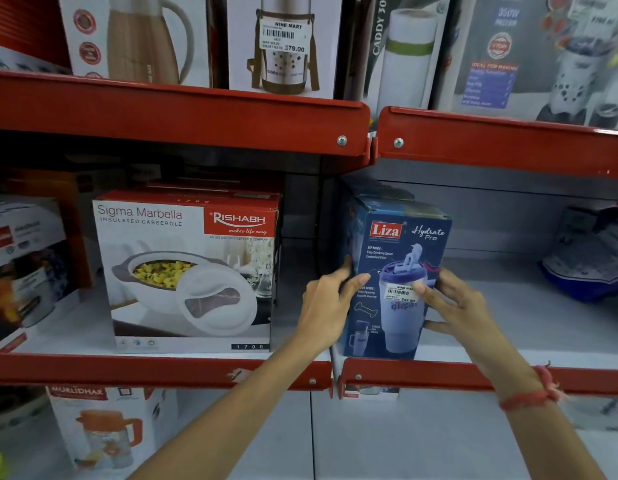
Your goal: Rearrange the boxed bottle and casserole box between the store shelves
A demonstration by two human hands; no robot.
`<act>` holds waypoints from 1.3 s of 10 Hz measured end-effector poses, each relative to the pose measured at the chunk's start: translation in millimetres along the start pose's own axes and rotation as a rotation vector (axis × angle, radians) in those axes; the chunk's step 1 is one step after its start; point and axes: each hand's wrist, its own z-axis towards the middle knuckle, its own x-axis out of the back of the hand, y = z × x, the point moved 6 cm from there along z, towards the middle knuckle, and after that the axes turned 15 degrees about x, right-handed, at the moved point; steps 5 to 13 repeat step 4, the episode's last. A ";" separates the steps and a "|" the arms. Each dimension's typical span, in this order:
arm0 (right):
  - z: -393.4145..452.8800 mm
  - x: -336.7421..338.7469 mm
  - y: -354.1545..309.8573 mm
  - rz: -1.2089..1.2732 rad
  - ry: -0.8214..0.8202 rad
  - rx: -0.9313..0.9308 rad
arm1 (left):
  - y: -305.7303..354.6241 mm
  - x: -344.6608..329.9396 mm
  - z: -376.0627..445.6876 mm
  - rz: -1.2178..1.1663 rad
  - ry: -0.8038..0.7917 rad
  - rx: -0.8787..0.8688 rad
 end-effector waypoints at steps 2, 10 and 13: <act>-11.9 -1.9 -25.7 -0.390 0.037 0.064 | 0.8 5.4 -7.1 0.062 0.000 -0.007; -37.5 -29.9 -140.5 -0.827 0.458 0.779 | 36.8 73.2 -42.7 0.152 0.340 -0.381; -37.5 -29.9 -140.5 -0.827 0.458 0.779 | 36.8 73.2 -42.7 0.152 0.340 -0.381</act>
